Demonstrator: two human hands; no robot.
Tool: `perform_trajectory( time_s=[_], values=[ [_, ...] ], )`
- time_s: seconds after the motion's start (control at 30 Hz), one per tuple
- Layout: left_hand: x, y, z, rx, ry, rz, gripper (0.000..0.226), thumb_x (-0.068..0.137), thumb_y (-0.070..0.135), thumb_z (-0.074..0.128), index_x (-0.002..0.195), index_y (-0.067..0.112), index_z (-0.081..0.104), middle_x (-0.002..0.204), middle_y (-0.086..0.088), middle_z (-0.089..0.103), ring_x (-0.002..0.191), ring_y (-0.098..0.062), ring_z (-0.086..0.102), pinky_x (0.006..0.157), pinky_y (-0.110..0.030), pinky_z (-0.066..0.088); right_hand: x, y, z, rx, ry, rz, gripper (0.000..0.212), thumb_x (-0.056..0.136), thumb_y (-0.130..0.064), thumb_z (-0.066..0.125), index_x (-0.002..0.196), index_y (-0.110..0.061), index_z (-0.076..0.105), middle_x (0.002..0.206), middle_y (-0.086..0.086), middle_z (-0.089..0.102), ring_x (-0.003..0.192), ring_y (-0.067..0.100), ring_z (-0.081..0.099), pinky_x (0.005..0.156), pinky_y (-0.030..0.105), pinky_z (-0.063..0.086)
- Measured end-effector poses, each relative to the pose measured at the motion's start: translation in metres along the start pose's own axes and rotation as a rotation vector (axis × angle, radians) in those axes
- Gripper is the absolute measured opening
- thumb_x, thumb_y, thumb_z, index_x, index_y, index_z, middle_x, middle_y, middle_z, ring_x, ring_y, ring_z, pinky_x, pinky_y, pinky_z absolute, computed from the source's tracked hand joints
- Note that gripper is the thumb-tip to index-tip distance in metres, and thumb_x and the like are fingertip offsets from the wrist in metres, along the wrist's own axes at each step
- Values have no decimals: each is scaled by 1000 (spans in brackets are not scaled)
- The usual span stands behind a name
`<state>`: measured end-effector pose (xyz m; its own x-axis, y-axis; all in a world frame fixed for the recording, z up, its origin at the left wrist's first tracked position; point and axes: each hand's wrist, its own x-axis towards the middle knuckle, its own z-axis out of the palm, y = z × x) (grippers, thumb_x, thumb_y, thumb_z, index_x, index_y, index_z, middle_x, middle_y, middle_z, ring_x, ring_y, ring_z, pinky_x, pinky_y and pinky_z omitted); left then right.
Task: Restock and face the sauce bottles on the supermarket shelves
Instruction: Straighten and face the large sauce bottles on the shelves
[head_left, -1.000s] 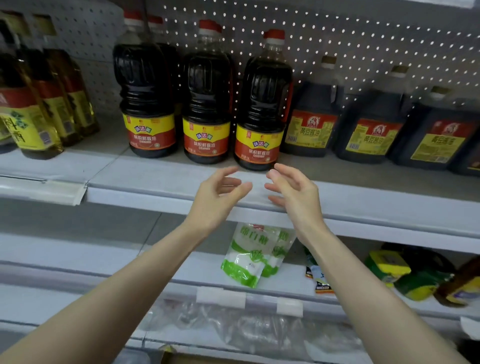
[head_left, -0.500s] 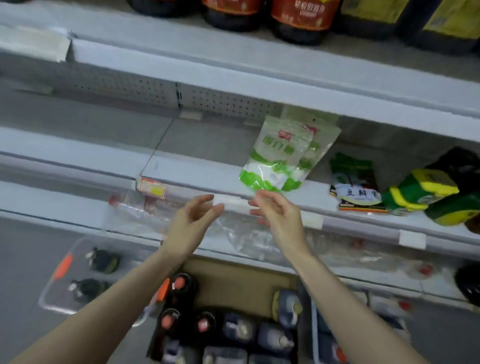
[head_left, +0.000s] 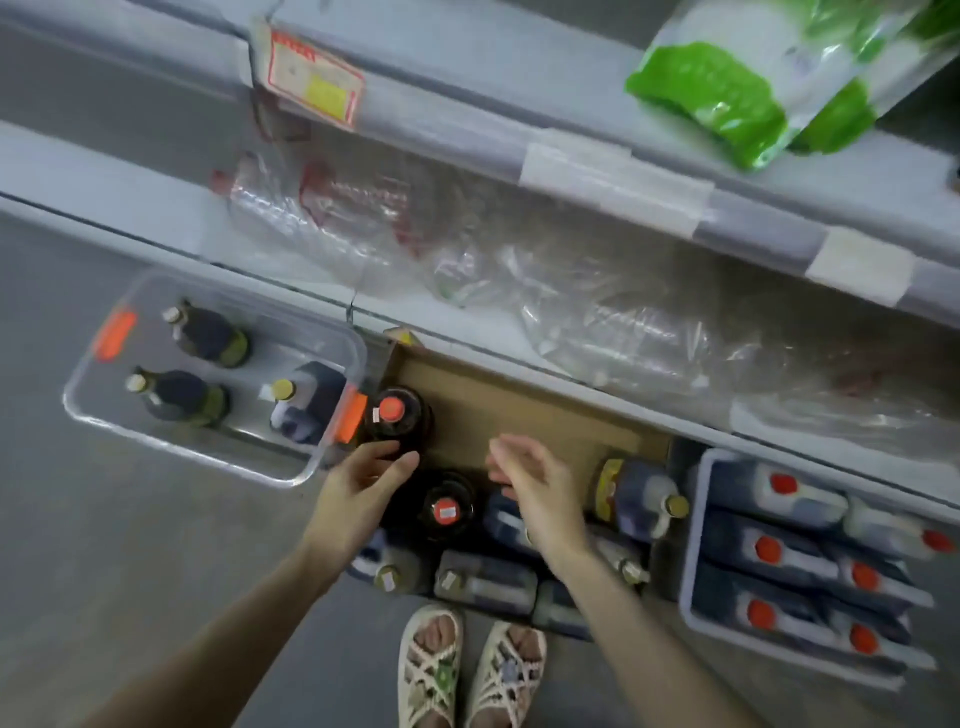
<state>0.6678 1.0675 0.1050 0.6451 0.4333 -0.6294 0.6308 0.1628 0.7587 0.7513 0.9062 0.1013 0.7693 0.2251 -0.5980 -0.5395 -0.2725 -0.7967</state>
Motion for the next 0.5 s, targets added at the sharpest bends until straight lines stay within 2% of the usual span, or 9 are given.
perform_trajectory(
  time_s=[0.07, 0.13, 0.2, 0.3, 0.33, 0.4, 0.43, 0.5],
  values=[
    [10, -33, 2, -25, 7, -57, 30, 88, 23, 65, 114, 7, 62, 90, -3, 68, 82, -9, 62, 74, -19, 47, 11, 40, 8, -12, 9, 67, 7, 89, -22, 67, 96, -21, 66, 88, -4, 69, 82, 7, 65, 75, 21, 48],
    [19, -63, 5, -6, 18, -88, 29, 87, 27, 66, 110, 9, 65, 91, -1, 69, 86, -10, 64, 76, -21, 47, 17, 73, 14, -55, 0, 128, 22, 89, -26, 67, 108, -15, 63, 96, -4, 67, 85, 3, 62, 76, 21, 47],
    [29, -88, 7, 13, 31, -116, 29, 87, 30, 66, 109, 10, 66, 90, 1, 70, 87, -10, 65, 80, -26, 48, 22, 102, 21, -70, -6, 195, 34, 88, -29, 67, 119, -17, 56, 111, 1, 63, 91, 3, 59, 76, 19, 46],
    [39, -114, 13, 38, 47, -161, 36, 88, 34, 65, 116, 12, 64, 100, -3, 69, 95, -13, 64, 88, -34, 51, 27, 135, 30, -107, 3, 279, 55, 88, -33, 67, 134, -15, 45, 125, 2, 52, 105, 11, 53, 71, 8, 43],
    [42, -121, 15, 46, 51, -169, 38, 88, 36, 64, 117, 12, 63, 103, -3, 69, 97, -14, 64, 87, -33, 50, 28, 144, 34, -108, 13, 301, 61, 88, -33, 67, 139, -13, 40, 127, 2, 49, 107, 12, 51, 69, 6, 42],
    [47, -133, 18, 65, 48, -168, 40, 88, 40, 62, 119, 14, 63, 104, -2, 68, 98, -14, 63, 81, -29, 48, 29, 159, 41, -79, 33, 346, 72, 87, -35, 67, 145, -12, 32, 134, 2, 44, 107, 10, 48, 77, 10, 40],
    [49, -138, 18, 70, 41, -168, 40, 88, 41, 62, 119, 15, 63, 103, -1, 68, 97, -14, 63, 79, -27, 46, 30, 165, 44, -69, 36, 357, 74, 87, -35, 67, 147, -13, 29, 133, 0, 43, 107, 9, 47, 80, 14, 39],
    [52, -146, 18, 64, 37, -173, 41, 87, 43, 62, 117, 16, 63, 100, 1, 69, 96, -13, 64, 76, -25, 44, 31, 174, 50, -57, 27, 357, 70, 89, -34, 65, 146, -15, 29, 123, -6, 45, 102, 5, 49, 77, 12, 40]
  ],
)
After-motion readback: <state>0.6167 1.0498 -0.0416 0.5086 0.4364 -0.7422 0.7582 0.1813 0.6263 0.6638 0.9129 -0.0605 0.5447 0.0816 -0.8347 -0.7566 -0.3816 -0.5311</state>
